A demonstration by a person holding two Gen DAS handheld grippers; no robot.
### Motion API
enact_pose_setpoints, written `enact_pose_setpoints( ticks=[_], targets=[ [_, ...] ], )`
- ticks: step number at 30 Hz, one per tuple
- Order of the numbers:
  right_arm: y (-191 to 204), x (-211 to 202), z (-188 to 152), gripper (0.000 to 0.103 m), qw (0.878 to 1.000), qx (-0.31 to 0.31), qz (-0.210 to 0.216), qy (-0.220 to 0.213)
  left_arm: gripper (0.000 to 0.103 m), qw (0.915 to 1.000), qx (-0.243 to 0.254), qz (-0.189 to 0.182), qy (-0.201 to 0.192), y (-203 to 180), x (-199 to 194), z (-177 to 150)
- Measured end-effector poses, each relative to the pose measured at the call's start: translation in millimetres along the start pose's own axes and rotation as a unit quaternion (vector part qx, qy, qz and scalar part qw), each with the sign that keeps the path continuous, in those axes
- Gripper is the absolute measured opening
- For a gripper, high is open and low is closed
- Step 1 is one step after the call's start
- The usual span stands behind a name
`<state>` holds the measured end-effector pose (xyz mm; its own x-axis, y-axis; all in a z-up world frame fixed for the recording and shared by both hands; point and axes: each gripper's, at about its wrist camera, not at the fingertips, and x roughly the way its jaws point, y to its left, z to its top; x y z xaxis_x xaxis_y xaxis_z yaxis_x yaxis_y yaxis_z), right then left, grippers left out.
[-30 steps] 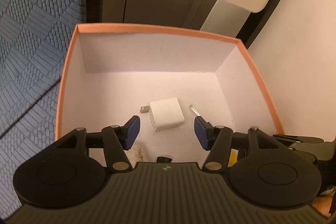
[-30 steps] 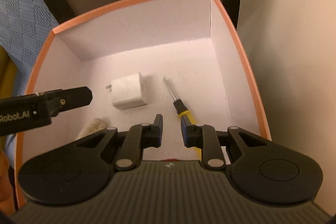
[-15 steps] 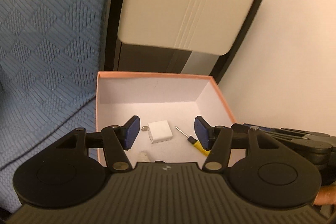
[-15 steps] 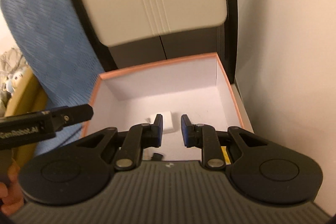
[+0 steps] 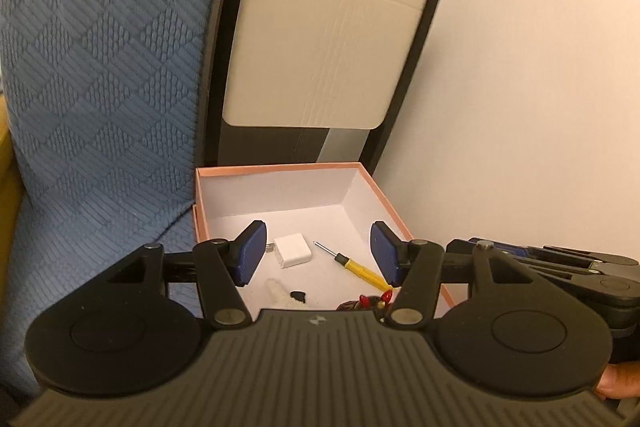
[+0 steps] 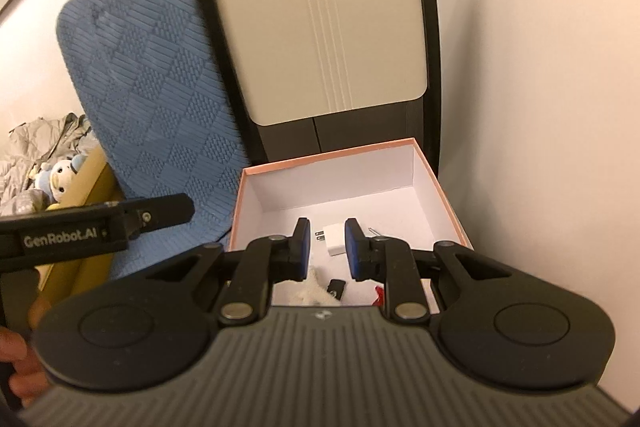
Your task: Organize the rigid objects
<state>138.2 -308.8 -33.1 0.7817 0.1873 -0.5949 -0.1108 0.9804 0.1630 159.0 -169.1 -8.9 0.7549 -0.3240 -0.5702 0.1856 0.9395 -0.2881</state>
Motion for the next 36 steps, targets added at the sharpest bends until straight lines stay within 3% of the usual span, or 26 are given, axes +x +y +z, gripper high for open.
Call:
enact_pose_setpoints(
  ticks=[8,21,24,27,29,31,36],
  targets=[
    [26,-45,-38,0.023,1.0,0.01,-0.015,-0.02,0.063,0.9999,0.015,-0.001,-0.006,14,-47,-23],
    [44,-77,-98,0.023,0.998,0.031,-0.039,-0.026,0.064,0.9998,0.019,-0.001,0.004,38,-75,-76],
    [47,-81,-104,0.024,0.998,0.037,-0.037,-0.035,0.074,0.9998,0.019,-0.002,0.005,40,-80,-82],
    [51,-83,-107,0.036,0.998,0.031,-0.041,-0.036,0.082,0.9997,0.023,0.006,0.001,39,-84,-86],
    [51,-83,-108,0.055,0.998,0.032,-0.045,-0.036,0.087,0.9998,0.018,0.006,0.001,40,-86,-89],
    [51,-84,-107,0.083,0.997,0.027,-0.051,-0.041,0.09,0.9998,0.016,0.005,0.004,41,-87,-92],
    [48,-87,-112,0.091,0.997,0.025,-0.047,-0.05,0.098,0.9998,0.017,0.008,0.001,42,-91,-97]
  ],
)
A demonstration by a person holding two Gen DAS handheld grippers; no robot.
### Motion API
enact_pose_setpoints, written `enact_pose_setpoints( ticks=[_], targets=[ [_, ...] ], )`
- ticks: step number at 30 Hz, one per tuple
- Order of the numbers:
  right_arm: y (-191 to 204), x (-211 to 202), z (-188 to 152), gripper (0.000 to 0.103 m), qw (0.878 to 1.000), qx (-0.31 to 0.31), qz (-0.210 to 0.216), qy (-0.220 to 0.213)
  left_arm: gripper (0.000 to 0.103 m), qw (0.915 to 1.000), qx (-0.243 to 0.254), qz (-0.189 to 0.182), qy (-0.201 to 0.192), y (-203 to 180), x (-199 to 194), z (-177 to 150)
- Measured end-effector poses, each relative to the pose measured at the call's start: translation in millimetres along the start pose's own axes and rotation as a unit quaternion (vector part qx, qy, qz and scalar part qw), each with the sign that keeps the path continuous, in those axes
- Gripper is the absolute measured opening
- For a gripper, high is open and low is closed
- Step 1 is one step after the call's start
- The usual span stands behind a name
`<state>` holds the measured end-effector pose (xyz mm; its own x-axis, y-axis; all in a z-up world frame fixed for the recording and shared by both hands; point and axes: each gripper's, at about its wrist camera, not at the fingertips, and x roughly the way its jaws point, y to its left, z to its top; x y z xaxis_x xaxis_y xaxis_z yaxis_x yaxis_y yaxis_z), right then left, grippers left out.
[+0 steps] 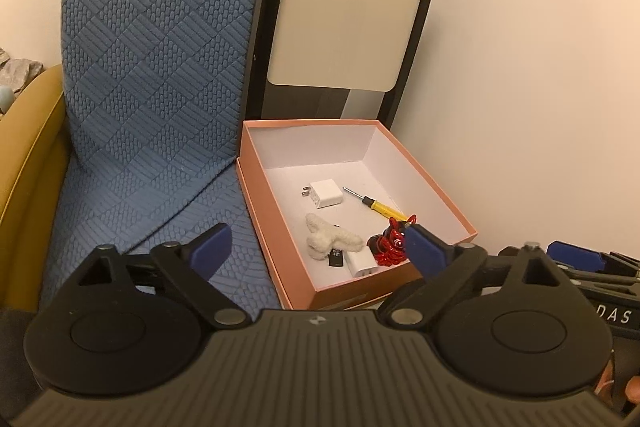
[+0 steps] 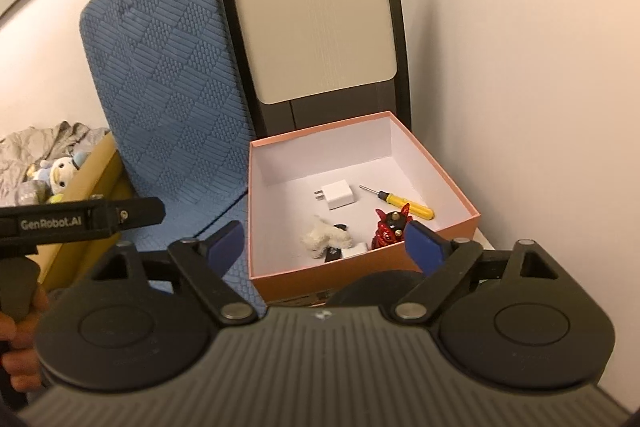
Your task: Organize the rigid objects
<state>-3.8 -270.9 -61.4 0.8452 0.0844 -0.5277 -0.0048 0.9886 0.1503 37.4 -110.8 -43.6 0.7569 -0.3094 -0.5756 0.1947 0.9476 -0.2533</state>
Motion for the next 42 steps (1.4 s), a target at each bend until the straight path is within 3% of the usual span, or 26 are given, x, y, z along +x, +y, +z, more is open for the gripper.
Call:
enact_pose_setpoints(
  ticks=[7,23,42],
  targets=[
    [-3,4,-11,0.091,1.0,0.005,-0.008,0.009,0.103,1.0,0.0,0.008,0.0,2,0,-8],
    [5,5,-23,0.091,1.0,0.003,-0.007,0.016,0.103,0.9994,-0.005,0.024,0.023,3,-1,-21],
    [5,7,-22,0.091,1.0,-0.004,-0.011,0.021,0.103,0.9992,-0.019,0.034,0.012,10,-6,-23]
  ],
)
